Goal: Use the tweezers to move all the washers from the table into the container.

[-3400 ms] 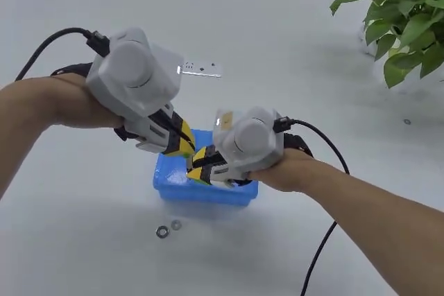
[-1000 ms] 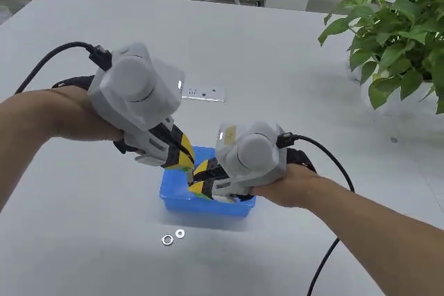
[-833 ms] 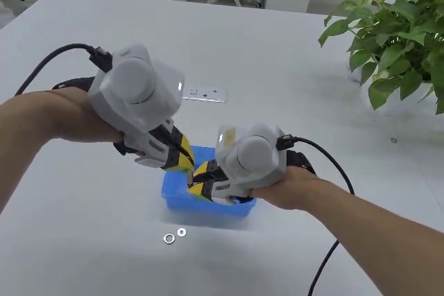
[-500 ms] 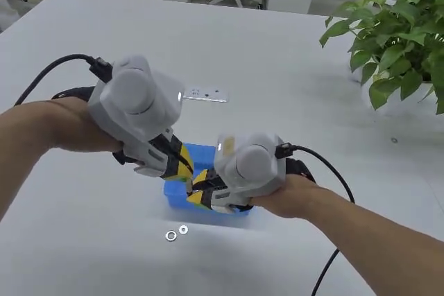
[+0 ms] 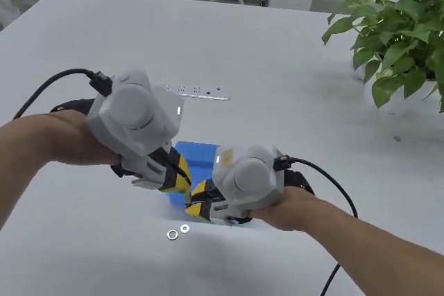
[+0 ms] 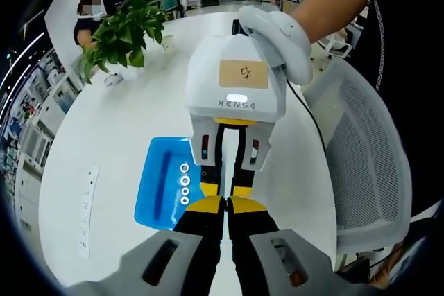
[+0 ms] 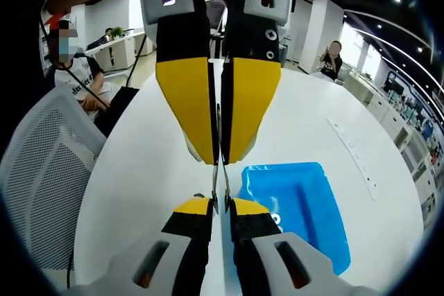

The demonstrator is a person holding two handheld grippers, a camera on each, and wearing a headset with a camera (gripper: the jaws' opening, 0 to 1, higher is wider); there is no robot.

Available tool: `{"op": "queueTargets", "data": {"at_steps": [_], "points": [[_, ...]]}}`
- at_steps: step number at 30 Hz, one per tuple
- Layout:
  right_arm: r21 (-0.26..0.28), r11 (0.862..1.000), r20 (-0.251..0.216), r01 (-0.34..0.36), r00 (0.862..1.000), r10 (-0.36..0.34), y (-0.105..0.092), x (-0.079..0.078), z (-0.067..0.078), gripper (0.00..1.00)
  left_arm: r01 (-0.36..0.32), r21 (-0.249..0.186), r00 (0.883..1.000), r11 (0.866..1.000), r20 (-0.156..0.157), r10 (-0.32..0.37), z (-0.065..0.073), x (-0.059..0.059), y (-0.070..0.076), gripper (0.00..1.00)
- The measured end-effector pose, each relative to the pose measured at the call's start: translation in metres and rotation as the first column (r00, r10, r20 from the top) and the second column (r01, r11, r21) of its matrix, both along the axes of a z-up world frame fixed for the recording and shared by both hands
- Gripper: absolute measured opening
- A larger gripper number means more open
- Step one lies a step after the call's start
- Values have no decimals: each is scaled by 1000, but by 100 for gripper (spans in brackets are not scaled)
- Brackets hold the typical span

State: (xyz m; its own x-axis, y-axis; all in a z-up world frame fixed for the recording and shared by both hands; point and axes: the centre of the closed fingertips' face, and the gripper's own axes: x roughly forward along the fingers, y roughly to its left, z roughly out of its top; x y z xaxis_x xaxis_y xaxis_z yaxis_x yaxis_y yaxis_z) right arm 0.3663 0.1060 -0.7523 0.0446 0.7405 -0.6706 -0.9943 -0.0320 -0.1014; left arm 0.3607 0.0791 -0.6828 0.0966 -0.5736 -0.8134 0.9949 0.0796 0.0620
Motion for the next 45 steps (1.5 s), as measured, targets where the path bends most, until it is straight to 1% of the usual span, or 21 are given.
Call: {"op": "queueTargets", "data": {"at_steps": [11,20,26,39,45], "points": [[-5,1000,-21,-10,1000,9,3,-6,-12,12,-7,4,1000,1000,-20,7,-11,-4,2,5],[-12,1000,-39,-21,999,20,5,-13,-23,12,-15,4,999,1000,-45,15,-22,-10,4,5],[-16,1000,-51,-26,998,25,6,-16,-29,12,-16,7,998,1000,-58,17,-28,-12,5,5],[-21,999,-65,-29,998,27,9,-18,-38,12,-26,-1,997,1000,-78,26,-36,-14,8,5],[-22,999,-66,-30,997,29,9,-17,-39,12,-32,-6,997,999,-75,31,-35,-11,8,5]]}}
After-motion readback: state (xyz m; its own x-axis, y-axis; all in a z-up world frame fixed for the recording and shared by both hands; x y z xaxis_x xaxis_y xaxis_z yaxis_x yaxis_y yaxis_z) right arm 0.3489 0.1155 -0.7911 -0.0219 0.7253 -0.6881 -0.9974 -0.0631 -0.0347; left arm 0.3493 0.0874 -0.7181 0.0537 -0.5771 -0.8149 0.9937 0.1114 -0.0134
